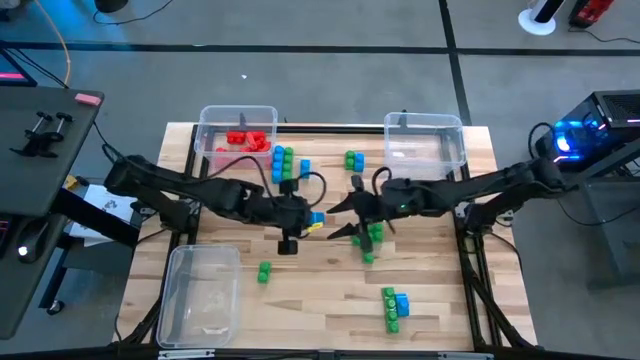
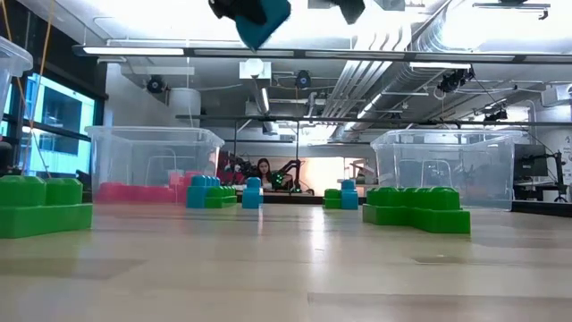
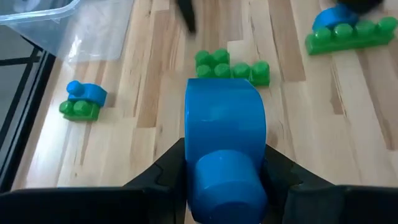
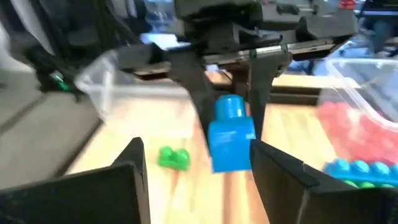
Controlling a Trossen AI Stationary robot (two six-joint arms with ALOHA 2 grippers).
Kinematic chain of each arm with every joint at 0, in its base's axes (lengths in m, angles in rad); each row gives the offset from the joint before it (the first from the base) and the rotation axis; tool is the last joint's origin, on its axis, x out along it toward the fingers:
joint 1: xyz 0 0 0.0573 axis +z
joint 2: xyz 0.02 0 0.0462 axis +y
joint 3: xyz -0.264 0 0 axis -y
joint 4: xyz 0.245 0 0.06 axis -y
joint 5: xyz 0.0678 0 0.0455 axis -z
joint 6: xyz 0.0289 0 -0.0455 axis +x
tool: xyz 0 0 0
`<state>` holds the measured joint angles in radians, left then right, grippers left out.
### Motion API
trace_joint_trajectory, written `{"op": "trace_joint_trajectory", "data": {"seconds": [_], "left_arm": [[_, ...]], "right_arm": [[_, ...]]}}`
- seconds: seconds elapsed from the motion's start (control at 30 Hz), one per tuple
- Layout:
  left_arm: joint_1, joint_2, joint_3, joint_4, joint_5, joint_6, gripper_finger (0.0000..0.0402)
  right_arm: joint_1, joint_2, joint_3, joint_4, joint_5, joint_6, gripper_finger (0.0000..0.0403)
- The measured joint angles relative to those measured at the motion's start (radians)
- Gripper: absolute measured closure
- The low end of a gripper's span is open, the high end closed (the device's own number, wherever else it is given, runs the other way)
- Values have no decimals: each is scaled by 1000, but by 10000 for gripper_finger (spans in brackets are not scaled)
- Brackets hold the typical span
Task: Sort blocks
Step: Put the blue game piece into the top right transparent bin
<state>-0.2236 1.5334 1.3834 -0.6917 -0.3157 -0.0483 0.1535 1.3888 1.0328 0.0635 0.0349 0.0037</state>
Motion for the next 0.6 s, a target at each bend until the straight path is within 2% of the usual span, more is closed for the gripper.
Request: {"op": "trace_joint_trajectory", "data": {"seconds": [0.37,0.6], "left_arm": [[0,49,0,101,-3,0,292],[0,50,0,120,-3,16,291]], "right_arm": [[0,46,0,-60,125,-73,236],[0,46,0,-53,128,-75,241]]}}
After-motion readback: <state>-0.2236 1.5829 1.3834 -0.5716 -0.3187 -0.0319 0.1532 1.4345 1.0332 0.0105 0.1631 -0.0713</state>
